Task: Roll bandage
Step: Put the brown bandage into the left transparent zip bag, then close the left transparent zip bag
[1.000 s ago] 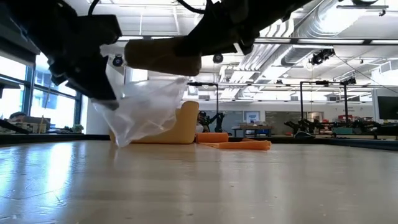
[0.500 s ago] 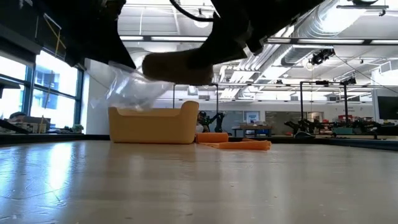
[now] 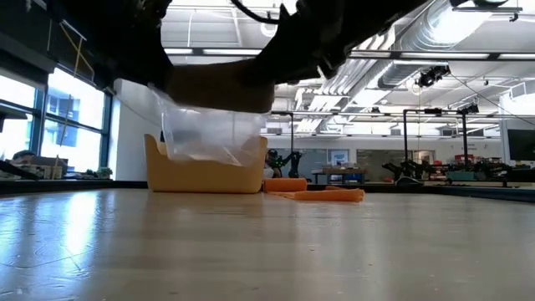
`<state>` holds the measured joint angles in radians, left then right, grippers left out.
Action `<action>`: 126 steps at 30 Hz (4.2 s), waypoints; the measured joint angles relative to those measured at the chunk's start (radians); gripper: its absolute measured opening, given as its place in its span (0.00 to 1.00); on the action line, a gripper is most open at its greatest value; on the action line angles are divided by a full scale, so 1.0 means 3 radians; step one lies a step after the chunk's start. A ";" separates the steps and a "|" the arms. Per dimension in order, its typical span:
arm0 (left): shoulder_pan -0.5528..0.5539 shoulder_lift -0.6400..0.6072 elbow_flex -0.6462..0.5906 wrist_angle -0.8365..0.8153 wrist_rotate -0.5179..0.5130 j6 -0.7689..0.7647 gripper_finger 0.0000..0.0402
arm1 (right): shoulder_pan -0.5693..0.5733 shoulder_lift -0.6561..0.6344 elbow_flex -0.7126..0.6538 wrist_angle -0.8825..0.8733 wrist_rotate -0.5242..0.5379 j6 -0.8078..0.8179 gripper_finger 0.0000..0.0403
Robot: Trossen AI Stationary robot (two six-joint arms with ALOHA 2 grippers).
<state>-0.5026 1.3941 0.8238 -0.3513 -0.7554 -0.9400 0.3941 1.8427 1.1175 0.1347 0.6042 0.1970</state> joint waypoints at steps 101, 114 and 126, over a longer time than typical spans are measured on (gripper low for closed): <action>-0.0054 -0.0437 0.0001 -0.0065 0.1412 0.0611 0.00 | -0.0255 0.0042 -0.0001 0.0256 -0.0913 -0.0415 0.03; 0.0399 -0.0543 0.0029 -0.0868 0.1309 0.0388 0.28 | -0.0013 -0.0262 0.0085 -0.0082 -0.0409 -0.0133 0.00; 0.0300 -0.0635 0.0349 -0.0351 0.1331 0.2114 0.43 | -0.0026 -0.0262 0.0186 -0.0291 -0.0394 -0.0072 0.00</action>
<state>-0.4126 1.2036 0.9284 -0.4565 -0.3561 -0.3057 0.3862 1.7641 1.1732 0.0475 0.4858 0.1753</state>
